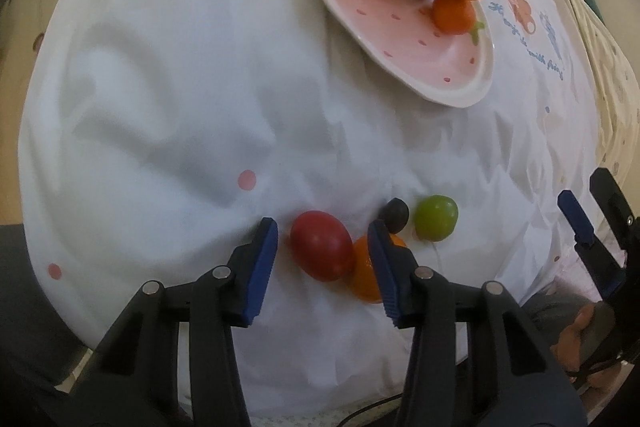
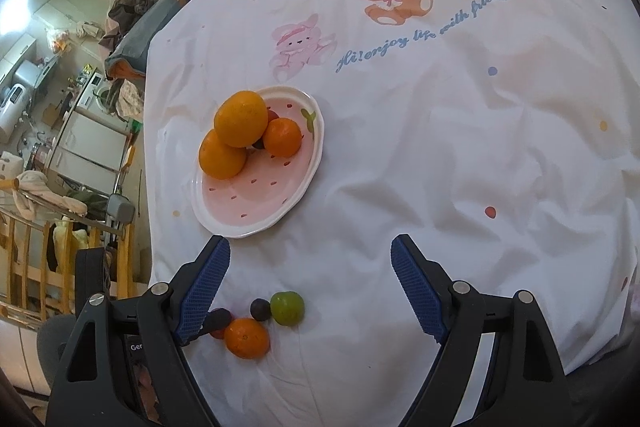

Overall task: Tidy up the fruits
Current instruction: 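Grasp a red tomato with the left gripper while the right gripper grasps a mandarin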

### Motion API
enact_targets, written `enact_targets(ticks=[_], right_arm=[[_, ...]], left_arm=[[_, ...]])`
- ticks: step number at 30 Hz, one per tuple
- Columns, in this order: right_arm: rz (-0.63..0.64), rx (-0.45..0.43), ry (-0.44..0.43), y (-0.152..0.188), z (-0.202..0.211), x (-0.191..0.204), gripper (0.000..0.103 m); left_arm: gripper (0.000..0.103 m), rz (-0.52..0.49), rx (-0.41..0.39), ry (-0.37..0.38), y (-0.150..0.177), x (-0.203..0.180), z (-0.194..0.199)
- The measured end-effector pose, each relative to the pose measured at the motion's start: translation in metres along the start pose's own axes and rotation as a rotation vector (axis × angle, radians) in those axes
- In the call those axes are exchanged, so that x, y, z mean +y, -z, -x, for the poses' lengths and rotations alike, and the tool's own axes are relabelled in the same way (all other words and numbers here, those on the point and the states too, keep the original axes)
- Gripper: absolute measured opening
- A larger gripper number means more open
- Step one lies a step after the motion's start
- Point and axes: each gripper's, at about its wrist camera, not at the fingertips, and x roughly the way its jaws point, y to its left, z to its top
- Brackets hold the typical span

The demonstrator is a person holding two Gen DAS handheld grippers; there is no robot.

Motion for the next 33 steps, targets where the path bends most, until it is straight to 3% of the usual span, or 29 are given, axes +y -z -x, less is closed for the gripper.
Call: enact_targets(ticks=[4, 7, 11, 17, 21, 24, 27, 33], right_arm=[[0.01, 0.009, 0.003, 0.0, -0.003, 0.002, 0.085], [0.022, 0.007, 0.014, 0.001, -0.004, 0.003, 0.085], [0.025, 0.009, 0.017, 0.001, -0.004, 0.003, 0.085], [0.062, 0.043, 0.014, 0.007, -0.01, 0.009, 0.085], [0.139, 0.099, 0.018, 0.017, -0.021, 0.024, 0.085], [0.18, 0.162, -0.025, 0.03, -0.031, 0.037, 0.084], [0.147, 0.285, -0.167, 0.051, -0.047, 0.047, 0.071], [0.171, 0.376, -0.168, 0.081, -0.071, 0.068, 0.064]], left_arm=[[0.026, 0.066, 0.032, 0.06, -0.005, 0.01, 0.0], [0.026, 0.049, 0.031, 0.051, -0.007, 0.01, 0.003], [0.026, -0.039, -0.061, 0.005, -0.009, -0.004, 0.022], [0.026, -0.141, -0.261, -0.154, -0.014, -0.014, 0.058], [0.026, -0.171, -0.294, -0.222, -0.019, -0.014, 0.063], [0.026, -0.155, -0.276, -0.208, -0.02, -0.011, 0.06], [0.026, -0.145, -0.285, -0.193, -0.02, -0.008, 0.066], [0.026, -0.124, -0.311, -0.183, -0.017, -0.003, 0.077]])
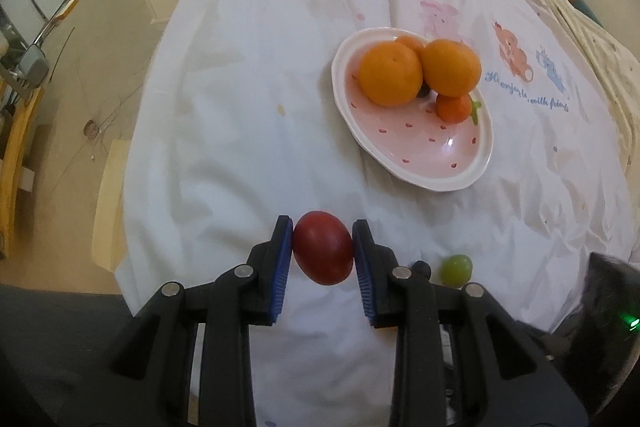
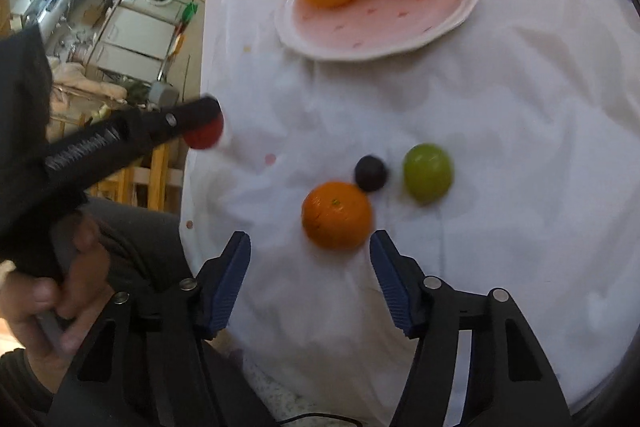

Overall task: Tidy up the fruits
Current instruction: 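Grasp a red tomato with the left gripper while the right gripper grasps a mandarin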

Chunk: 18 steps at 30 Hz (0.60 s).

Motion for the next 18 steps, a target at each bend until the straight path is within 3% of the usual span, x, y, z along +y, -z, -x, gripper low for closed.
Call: enact_targets(ticks=[6, 9, 13, 18], right_arm=[[0.015, -0.003, 0.109, -0.003, -0.017, 0.007, 0.061], [0.007, -0.008, 0.158, -0.005, -0.017, 0.004, 0.052], [-0.037, 0.009, 0.145, -0.006, -0.019, -0.007, 0.048], [0.012, 0.001, 0.171, -0.001, -0.015, 0.001, 0.045]], left_arm=[[0.026, 0.011, 0.005, 0.014, 0.001, 0.003, 0.001], [0.026, 0.013, 0.007, 0.02, 0.001, 0.004, 0.001], [0.026, 0.016, 0.011, 0.029, 0.001, 0.003, 0.0], [0.026, 0.016, 0.006, 0.021, 0.001, 0.004, 0.001]])
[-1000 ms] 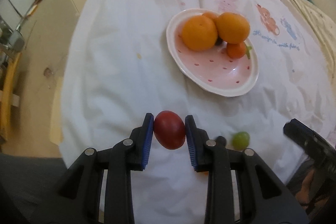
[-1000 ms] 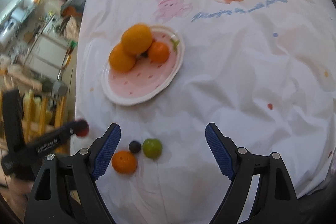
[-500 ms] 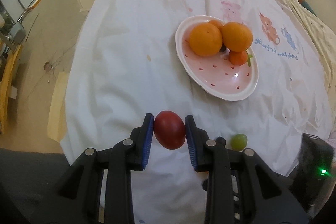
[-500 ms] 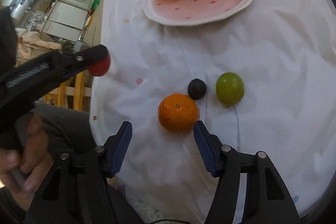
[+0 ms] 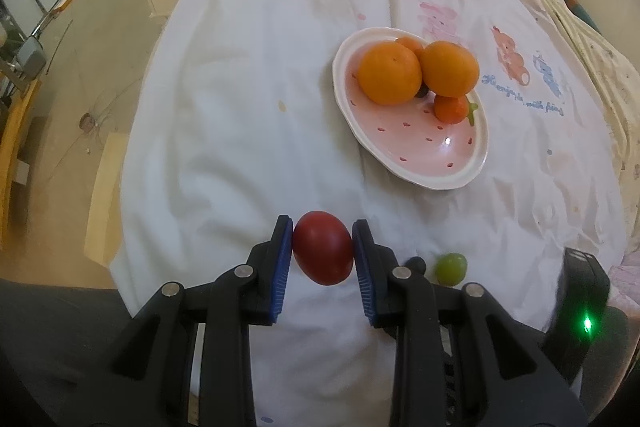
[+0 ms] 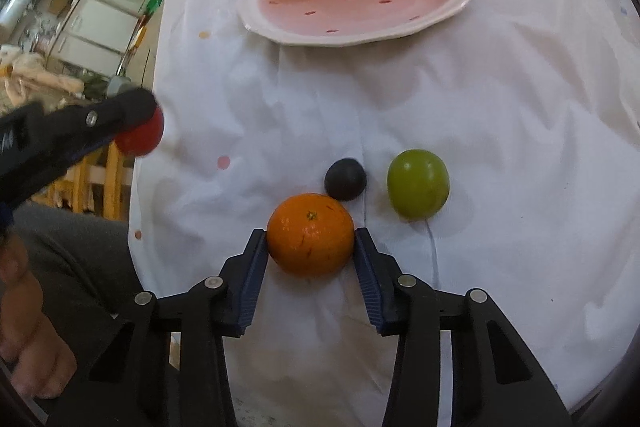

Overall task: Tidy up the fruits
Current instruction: 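Grasp a red tomato with the left gripper while the right gripper grasps a mandarin, then carry the red tomato and mandarin over the plate with both grippers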

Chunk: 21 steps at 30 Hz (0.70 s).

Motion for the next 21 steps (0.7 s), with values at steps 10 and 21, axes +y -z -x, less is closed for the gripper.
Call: enact_targets(ticks=[10, 21], right_arm=[[-0.04, -0.064, -0.11, 0.013, 0.044, -0.012, 0.045], [-0.066, -0.236, -0.182, -0.003, 0.106, -0.033, 0.045]], left_arm=[[0.026, -0.001, -0.011, -0.022, 0.0, 0.001, 0.0], [0.026, -0.034, -0.029, -0.044, 0.002, -0.006, -0.002]])
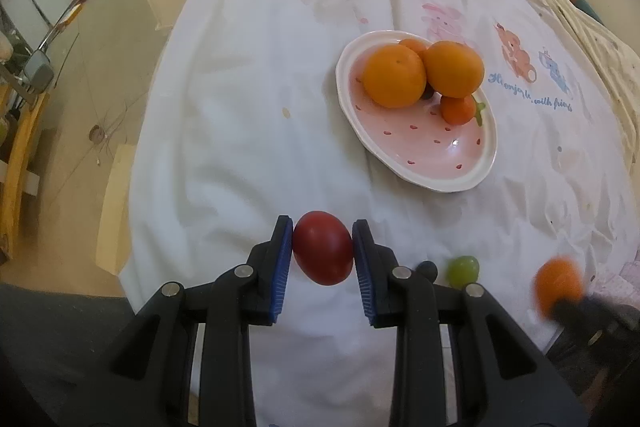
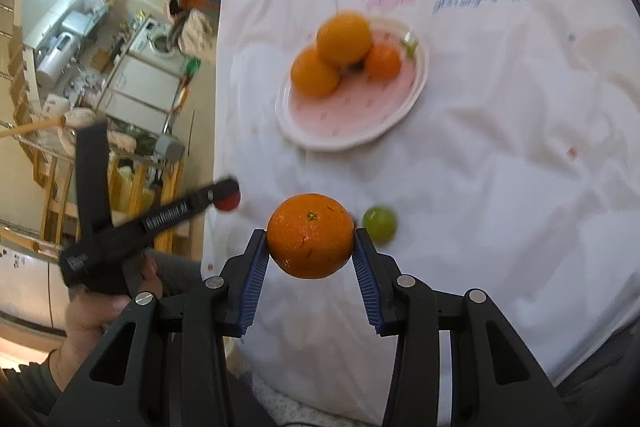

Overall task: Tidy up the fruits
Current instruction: 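Carry the red tomato and mandarin over the plate with both grippers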

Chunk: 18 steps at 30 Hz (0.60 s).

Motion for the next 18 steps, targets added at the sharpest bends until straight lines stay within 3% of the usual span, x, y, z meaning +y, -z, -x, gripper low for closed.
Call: enact_targets(ticks=[9, 18], right_arm=[[-0.036, -0.14, -0.004, -0.036, 0.033, -0.028, 0.045], [-0.059, -0.197, 0.003, -0.075, 0.04, -0.047, 0.045]], left_arm=[[0.026, -0.032, -0.021, -0.015, -0.015, -0.011, 0.011], [0.026, -0.105, -0.066, -0.034, -0.047, -0.029, 0.019]])
